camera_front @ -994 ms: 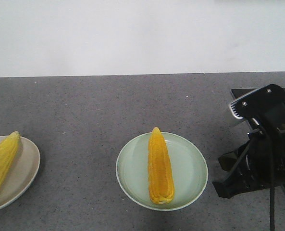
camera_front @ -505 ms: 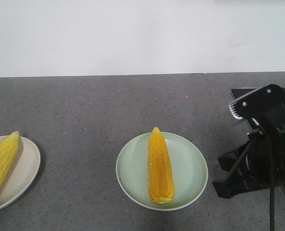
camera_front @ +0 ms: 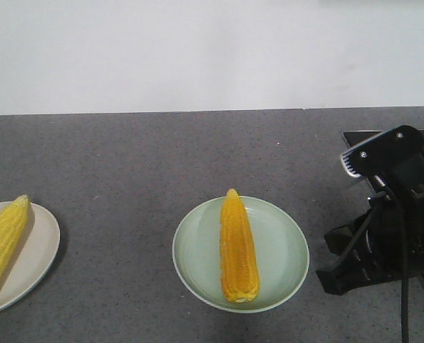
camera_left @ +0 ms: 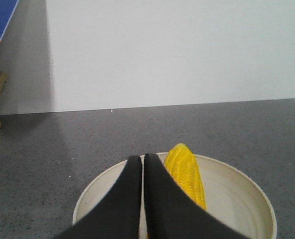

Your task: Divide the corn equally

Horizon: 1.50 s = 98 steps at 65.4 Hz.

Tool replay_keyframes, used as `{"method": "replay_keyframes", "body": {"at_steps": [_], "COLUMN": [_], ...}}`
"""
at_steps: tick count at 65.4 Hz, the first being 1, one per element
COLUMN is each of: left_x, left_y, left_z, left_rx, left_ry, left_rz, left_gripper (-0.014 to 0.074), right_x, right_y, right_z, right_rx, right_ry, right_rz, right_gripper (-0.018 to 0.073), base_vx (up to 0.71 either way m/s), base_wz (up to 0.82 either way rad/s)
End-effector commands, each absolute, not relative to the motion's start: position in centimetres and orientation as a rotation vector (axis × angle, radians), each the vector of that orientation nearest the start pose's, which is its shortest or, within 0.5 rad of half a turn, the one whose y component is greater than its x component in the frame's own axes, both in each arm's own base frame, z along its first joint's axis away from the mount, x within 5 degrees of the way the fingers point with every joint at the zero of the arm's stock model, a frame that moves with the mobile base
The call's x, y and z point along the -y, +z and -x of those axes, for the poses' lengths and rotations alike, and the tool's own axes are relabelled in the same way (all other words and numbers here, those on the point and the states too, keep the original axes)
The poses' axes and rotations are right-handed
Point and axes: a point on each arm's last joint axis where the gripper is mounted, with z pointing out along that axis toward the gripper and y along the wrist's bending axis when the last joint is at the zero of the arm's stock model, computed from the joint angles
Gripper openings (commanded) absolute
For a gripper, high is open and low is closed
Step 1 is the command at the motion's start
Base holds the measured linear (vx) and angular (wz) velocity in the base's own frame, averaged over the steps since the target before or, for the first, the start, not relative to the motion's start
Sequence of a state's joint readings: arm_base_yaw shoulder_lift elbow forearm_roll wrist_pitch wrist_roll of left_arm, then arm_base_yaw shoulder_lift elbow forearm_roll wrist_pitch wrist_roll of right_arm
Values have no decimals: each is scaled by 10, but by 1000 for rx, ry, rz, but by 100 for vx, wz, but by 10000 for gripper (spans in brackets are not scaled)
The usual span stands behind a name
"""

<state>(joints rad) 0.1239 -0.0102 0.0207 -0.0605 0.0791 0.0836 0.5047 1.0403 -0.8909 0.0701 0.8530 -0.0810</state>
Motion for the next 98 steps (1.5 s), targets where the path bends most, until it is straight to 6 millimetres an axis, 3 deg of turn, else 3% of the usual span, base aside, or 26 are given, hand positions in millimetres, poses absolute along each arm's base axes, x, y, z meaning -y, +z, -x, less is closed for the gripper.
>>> {"method": "replay_keyframes", "body": {"at_steps": [1,98], "left_x": [-7,-6], "left_y": [204,211], "left_z": [-55,-54], "left_rx": [-1468,-1379], "left_ry": [85,68], "left_rz": [108,80], "left_gripper": [-6,-6], "right_x": [-100,-100], "right_y": [334,334], "right_z": [-171,-171], "right_rx": [-2323,-2323], "right_ry": [276,276], "right_rz": [669,669], "right_gripper": [-11,-11], "base_vx": [0,0], "base_wz": [0,0]}}
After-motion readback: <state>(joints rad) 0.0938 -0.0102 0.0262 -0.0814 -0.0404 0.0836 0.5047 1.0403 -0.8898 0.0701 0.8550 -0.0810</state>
